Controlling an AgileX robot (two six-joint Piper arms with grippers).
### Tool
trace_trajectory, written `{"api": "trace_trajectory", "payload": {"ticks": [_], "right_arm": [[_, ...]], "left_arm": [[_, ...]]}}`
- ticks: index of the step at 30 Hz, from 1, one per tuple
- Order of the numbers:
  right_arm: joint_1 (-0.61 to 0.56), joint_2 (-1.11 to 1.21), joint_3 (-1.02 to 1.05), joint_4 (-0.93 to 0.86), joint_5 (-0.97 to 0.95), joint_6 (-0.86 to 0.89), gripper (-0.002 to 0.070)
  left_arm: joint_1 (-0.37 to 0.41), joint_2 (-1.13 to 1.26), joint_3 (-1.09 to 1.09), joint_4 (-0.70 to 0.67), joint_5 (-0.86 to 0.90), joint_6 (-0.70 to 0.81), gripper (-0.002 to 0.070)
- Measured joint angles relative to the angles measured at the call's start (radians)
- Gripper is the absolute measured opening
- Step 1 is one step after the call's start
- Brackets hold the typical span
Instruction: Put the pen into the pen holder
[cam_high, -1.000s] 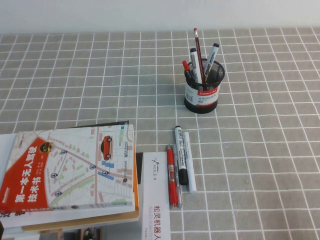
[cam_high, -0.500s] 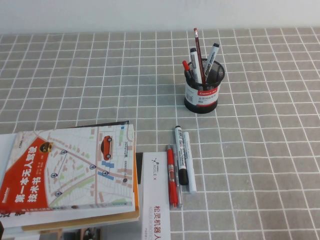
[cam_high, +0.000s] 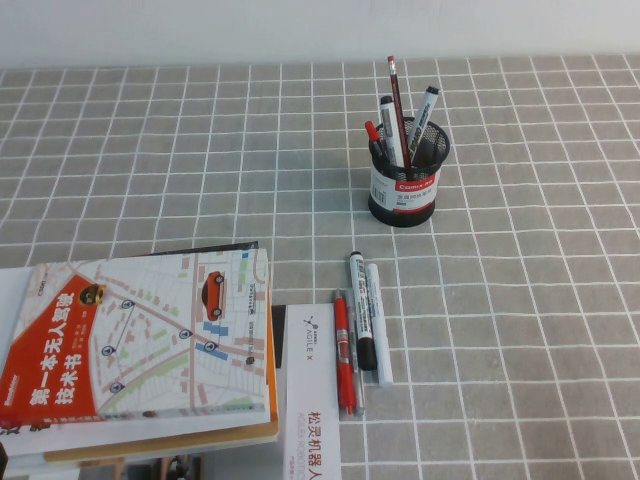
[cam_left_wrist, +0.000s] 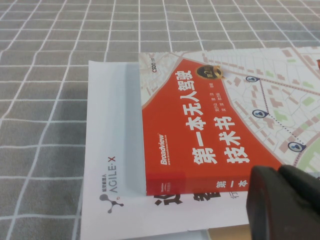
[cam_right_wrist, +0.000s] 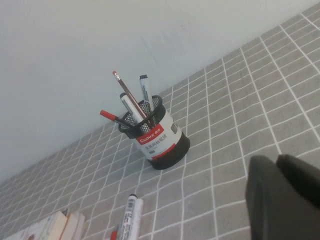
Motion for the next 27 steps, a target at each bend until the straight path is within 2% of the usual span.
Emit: {"api": "trace_trajectory", "payload": {"ticks": [6,11,14,23,27], "right_arm": [[0.000,0.000,0.000,0.030,0.004,-0.022,-0.0013],[0.000,0.000,0.000,0.323,-0.008,-0.027,-0.0013],[0.000,0.000,0.000,0.381,-0.020,-0.027,-0.0013],[0.000,0.016,0.000,0.392,0.078,-0.105,-0.0013],[0.000,0.158,-0.085,0.281,0.144,-0.107,-0.0013]], "left_arm": [[0.000,0.000,0.000,0.000,0.000,0.000,-0.0003],[0.000,0.000,0.000,0.000,0.000,0.000,-0.0003],[0.000,0.000,0.000,0.000,0.000,0.000,-0.0003],[0.000,0.000,0.000,0.000,0.000,0.000,-0.0003],[0.000,0.000,0.000,0.000,0.000,0.000,-0.0003]]}}
